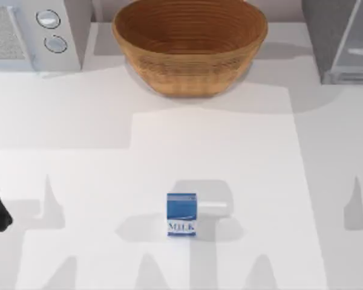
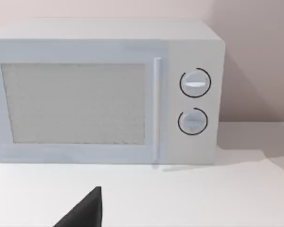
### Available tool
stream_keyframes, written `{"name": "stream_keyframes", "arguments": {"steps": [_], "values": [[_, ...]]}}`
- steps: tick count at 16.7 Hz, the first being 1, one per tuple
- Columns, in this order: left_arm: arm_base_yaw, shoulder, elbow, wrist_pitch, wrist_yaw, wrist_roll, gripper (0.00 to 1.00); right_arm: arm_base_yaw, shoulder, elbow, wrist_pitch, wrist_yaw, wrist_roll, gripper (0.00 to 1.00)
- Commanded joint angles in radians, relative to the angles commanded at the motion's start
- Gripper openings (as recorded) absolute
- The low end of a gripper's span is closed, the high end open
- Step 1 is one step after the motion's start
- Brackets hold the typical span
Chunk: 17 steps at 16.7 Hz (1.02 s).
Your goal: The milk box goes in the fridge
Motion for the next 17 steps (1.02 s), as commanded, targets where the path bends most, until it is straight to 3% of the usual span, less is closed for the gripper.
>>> {"name": "stream_keyframes", "arguments": {"steps": [4, 8, 17], "values": [[0.000, 0.000, 0.000, 0.000, 0.000, 0.000, 1.00, 0.016, 0.024, 0.009, 0.017, 0.012, 0.000, 1.00], [0.000, 0.000, 0.000, 0.000, 0.000, 0.000, 1.00, 0.110, 0.175, 0.067, 0.123, 0.093, 0.003, 1.00], [0.000, 0.000, 0.000, 0.000, 0.000, 0.000, 1.00, 0.503, 0.872, 0.325, 0.596, 0.477, 0.012, 1.00]]}}
